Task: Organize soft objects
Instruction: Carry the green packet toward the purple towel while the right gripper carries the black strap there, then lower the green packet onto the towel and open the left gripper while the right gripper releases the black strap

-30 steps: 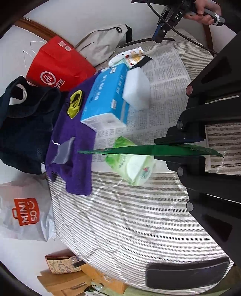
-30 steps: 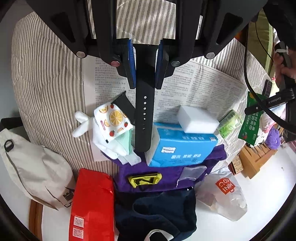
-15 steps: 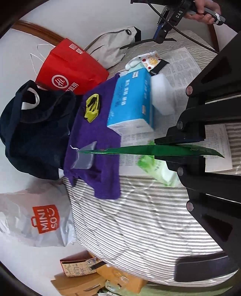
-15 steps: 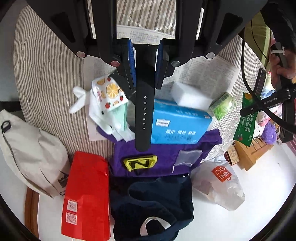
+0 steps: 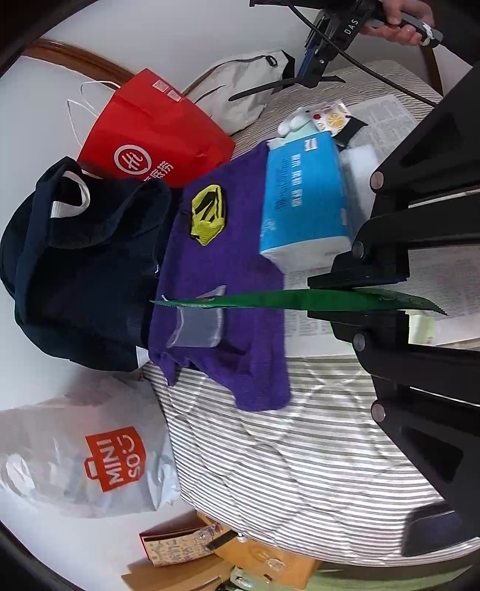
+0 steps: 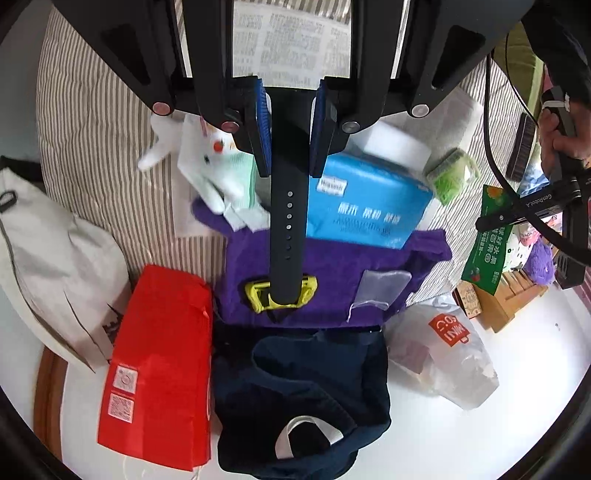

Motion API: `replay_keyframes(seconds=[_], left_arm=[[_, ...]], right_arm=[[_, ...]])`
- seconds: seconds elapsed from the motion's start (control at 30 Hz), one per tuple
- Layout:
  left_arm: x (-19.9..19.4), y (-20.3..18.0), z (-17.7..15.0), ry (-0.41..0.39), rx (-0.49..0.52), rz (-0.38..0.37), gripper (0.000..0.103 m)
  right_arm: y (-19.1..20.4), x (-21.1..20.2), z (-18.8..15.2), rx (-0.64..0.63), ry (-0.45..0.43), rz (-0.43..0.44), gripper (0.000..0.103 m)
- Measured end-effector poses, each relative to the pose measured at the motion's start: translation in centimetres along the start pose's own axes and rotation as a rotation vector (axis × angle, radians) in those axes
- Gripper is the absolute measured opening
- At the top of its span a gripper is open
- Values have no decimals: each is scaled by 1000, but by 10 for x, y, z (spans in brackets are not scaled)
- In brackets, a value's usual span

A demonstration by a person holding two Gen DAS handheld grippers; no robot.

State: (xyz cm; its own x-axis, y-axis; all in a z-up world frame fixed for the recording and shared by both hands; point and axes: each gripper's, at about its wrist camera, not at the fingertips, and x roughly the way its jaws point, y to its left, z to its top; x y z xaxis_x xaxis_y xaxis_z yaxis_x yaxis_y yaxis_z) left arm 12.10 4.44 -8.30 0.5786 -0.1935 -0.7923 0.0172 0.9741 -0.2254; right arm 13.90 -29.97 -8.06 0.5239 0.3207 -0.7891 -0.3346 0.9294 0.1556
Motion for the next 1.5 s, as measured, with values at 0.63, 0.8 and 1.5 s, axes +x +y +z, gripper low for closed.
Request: replay_keyframes(seconds=[0.63, 0.8, 1.5], left_arm=[[61, 5, 72, 28, 30, -1, 9], [78, 8, 83, 44, 29, -3, 9], [124, 13, 99, 104, 25, -25, 9]], right_arm=[[-8, 71, 85, 17, 16, -8, 20], [-8, 101, 103, 1, 41, -38, 20], [-20, 181, 100, -3, 196, -62, 20]])
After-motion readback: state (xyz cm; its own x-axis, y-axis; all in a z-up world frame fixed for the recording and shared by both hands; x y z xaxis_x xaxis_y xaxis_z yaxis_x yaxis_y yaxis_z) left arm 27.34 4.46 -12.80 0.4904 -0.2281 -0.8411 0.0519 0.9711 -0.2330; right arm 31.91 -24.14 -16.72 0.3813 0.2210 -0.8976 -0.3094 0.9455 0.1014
